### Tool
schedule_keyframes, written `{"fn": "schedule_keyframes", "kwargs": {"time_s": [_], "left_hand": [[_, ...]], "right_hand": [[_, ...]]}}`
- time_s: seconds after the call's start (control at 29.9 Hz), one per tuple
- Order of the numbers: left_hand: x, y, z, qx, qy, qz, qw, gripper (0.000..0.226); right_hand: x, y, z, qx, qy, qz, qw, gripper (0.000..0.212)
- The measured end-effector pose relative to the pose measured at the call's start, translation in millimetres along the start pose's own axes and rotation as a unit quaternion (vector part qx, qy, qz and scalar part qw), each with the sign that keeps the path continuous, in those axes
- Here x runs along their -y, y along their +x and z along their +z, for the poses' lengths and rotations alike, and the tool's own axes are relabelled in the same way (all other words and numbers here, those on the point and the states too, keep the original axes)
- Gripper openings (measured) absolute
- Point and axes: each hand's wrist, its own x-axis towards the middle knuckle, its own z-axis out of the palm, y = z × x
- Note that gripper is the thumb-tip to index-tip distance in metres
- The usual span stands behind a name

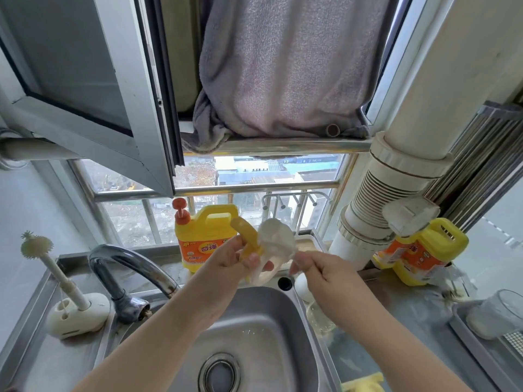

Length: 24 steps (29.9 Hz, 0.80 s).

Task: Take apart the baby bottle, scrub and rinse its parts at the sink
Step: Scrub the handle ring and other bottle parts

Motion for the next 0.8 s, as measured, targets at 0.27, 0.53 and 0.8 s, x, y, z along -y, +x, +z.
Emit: {"fn": "schedule_keyframes", "kwargs": {"time_s": [0.27,0.53,0.8], "left_hand": [[2,-6,-8,-0.013,-0.127,-0.042,0.991,0.018],[8,-8,-13,-0.072,0.156,-0.097,0.980,0.035],[4,-2,5,-0.014,0.303,-0.015,0.953,0.027]], "right_hand": [[-3,8,8,0.087,0.188,0.071,0.976,0.016],[4,17,0,-0.023,0.089,0.064,0.994,0.015],[7,7,8,-0.085,-0.041,-0.024,0.995,0.007]]}}
